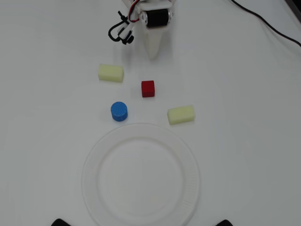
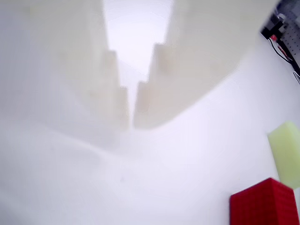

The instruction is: Grasp a red block and put it in the dish.

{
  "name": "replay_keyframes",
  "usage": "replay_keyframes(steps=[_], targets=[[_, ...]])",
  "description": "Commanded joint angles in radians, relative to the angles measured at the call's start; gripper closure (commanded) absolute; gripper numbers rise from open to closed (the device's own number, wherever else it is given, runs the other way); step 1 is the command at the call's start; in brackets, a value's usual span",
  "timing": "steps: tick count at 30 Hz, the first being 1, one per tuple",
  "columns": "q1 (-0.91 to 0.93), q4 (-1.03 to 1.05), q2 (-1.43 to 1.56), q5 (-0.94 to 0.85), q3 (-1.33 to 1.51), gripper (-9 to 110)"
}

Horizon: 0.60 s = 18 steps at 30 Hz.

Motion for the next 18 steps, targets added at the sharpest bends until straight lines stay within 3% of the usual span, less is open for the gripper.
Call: replay_keyframes(steps=[1, 11, 18], targets=[[0.009, 0.046, 0.13, -0.008, 0.015, 101], [0.066, -0.023, -0.913, 0.003, -0.627, 101], [0.023, 0.06, -1.379, 0.023, -1.023, 101]])
